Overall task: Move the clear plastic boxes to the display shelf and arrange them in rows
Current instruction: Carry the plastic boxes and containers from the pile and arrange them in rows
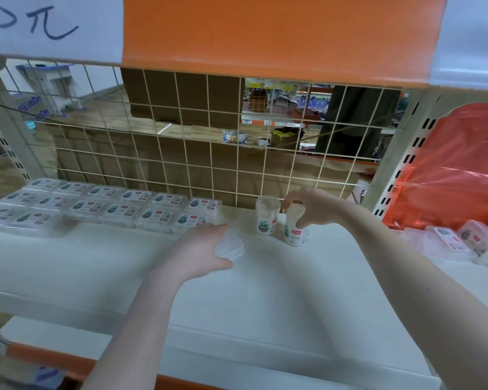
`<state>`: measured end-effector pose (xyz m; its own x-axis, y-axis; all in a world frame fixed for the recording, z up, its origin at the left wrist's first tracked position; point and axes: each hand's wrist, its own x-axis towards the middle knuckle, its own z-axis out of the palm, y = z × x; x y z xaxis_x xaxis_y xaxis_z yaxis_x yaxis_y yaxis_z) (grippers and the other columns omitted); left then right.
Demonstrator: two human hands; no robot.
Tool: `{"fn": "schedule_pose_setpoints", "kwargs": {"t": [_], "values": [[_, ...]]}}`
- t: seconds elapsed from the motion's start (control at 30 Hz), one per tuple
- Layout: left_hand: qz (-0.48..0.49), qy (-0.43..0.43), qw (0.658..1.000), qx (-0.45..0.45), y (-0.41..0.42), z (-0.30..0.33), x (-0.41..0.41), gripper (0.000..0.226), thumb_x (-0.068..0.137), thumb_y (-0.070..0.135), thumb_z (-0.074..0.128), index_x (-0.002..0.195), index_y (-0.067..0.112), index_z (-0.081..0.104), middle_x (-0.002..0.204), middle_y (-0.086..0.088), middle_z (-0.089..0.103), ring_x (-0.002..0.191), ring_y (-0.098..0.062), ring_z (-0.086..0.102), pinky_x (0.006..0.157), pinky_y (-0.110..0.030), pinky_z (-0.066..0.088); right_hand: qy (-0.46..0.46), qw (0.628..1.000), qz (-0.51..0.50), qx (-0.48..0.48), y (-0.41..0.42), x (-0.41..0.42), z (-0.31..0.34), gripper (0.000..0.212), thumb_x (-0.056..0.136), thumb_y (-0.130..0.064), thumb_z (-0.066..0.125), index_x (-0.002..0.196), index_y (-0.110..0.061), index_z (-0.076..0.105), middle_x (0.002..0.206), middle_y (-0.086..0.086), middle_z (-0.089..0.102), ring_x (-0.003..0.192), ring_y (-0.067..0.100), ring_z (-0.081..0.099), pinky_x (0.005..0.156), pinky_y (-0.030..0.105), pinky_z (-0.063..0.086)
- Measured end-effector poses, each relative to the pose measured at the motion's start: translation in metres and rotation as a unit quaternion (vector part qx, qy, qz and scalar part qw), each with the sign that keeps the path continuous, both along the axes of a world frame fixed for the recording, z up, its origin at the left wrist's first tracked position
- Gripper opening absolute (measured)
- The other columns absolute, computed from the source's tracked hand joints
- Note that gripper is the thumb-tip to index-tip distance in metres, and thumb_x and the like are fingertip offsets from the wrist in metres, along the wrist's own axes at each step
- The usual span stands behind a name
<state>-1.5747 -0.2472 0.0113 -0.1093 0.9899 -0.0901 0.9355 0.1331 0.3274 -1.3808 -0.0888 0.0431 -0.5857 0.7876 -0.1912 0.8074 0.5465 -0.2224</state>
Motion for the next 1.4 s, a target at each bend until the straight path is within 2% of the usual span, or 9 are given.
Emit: {"fn": "schedule_pose_setpoints", "kwargs": {"t": [0.1, 0.17, 0.27, 0.4, 0.6, 0.77, 0.93, 1.3, 1.4], "values": [[0.0, -0.003, 1.0, -0.001, 0.0, -0.002, -0.001, 0.077, 0.084, 0.037, 0.065, 0.148, 0.023, 0.025, 0.149, -0.001, 0.033, 0.138, -0.015, 0.027, 0.102, -0.021, 0.024, 0.001, 1.0, -0.001, -0.004, 0.001, 0.002, -0.001, 0.06, 0.078, -0.003, 0.068, 0.131, -0.02, 0.046, 0.129, 0.008, 0.049, 0.104, 0.023, 0.049, 0.062, 0.022, 0.04], [-0.001, -0.004, 1.0, -0.001, 0.001, -0.002, -0.002, 0.077, 0.084, 0.036, 0.065, 0.149, 0.023, 0.023, 0.15, 0.0, 0.031, 0.139, -0.014, 0.024, 0.101, -0.019, 0.023, -0.003, 1.0, -0.005, -0.008, 0.001, 0.003, -0.001, 0.068, 0.077, -0.005, 0.07, 0.137, -0.019, 0.04, 0.133, 0.008, 0.047, 0.11, 0.025, 0.048, 0.07, 0.026, 0.045], [0.0, -0.003, 1.0, -0.004, 0.002, -0.001, -0.002, 0.076, 0.085, 0.036, 0.064, 0.148, 0.023, 0.025, 0.148, -0.001, 0.034, 0.137, -0.015, 0.027, 0.1, -0.021, 0.026, -0.018, 0.999, -0.023, 0.024, -0.001, 0.004, 0.0, 0.075, 0.077, -0.034, 0.074, 0.14, -0.017, 0.037, 0.136, 0.008, 0.047, 0.119, 0.028, 0.048, 0.089, 0.034, 0.045], [0.0, -0.001, 1.0, -0.008, 0.005, -0.001, 0.0, 0.076, 0.084, 0.037, 0.064, 0.148, 0.023, 0.025, 0.147, 0.001, 0.034, 0.136, -0.015, 0.03, 0.1, -0.022, 0.029, -0.117, 0.988, -0.048, 0.091, -0.001, 0.002, 0.003, 0.072, 0.077, -0.066, 0.058, 0.121, -0.009, 0.054, 0.112, 0.007, 0.061, 0.099, 0.025, 0.057, 0.072, 0.031, 0.047], [-0.006, -0.003, 1.0, -0.009, 0.008, -0.003, 0.0, 0.077, 0.084, 0.037, 0.064, 0.148, 0.024, 0.024, 0.149, 0.003, 0.032, 0.136, -0.014, 0.03, 0.1, -0.022, 0.029, -0.086, 0.995, -0.041, 0.037, 0.0, -0.001, 0.011, 0.05, 0.083, -0.034, 0.066, 0.124, -0.009, 0.053, 0.117, 0.009, 0.058, 0.102, 0.025, 0.054, 0.071, 0.026, 0.043], [-0.01, -0.001, 1.0, -0.006, 0.009, -0.002, 0.001, 0.076, 0.084, 0.037, 0.064, 0.147, 0.026, 0.025, 0.148, 0.003, 0.034, 0.134, -0.014, 0.032, 0.1, -0.022, 0.03, -0.07, 0.997, -0.014, 0.012, 0.004, -0.005, 0.012, 0.056, 0.079, -0.015, 0.067, 0.131, -0.016, 0.047, 0.109, 0.005, 0.052, 0.087, 0.021, 0.048, 0.053, 0.022, 0.036], [-0.011, 0.001, 1.0, -0.012, 0.01, -0.003, -0.001, 0.076, 0.084, 0.037, 0.065, 0.148, 0.025, 0.025, 0.147, 0.003, 0.034, 0.133, -0.014, 0.034, 0.099, -0.022, 0.032, -0.074, 0.997, 0.006, 0.022, 0.01, -0.007, 0.009, 0.059, 0.078, -0.008, 0.066, 0.132, -0.018, 0.046, 0.121, 0.009, 0.053, 0.1, 0.025, 0.052, 0.07, 0.03, 0.048], [-0.009, 0.008, 1.0, -0.017, 0.011, -0.005, -0.003, 0.079, 0.084, 0.038, 0.064, 0.149, 0.025, 0.022, 0.151, 0.005, 0.031, 0.137, -0.013, 0.029, 0.102, -0.021, 0.028, -0.049, 0.998, 0.024, 0.02, 0.016, -0.007, 0.004, 0.059, 0.077, -0.002, 0.065, 0.131, -0.022, 0.049, 0.122, 0.006, 0.053, 0.097, 0.023, 0.052, 0.059, 0.021, 0.043], [-0.01, 0.007, 1.0, -0.016, 0.011, -0.006, -0.003, 0.078, 0.083, 0.038, 0.065, 0.148, 0.025, 0.024, 0.148, 0.004, 0.033, 0.134, -0.013, 0.032, 0.1, -0.021, 0.03, -0.04, 0.999, 0.024, 0.024, 0.017, -0.005, 0.003, 0.059, 0.077, -0.001, 0.065, 0.13, -0.022, 0.049, 0.122, 0.007, 0.054, 0.099, 0.025, 0.054, 0.068, 0.028, 0.05]]}}
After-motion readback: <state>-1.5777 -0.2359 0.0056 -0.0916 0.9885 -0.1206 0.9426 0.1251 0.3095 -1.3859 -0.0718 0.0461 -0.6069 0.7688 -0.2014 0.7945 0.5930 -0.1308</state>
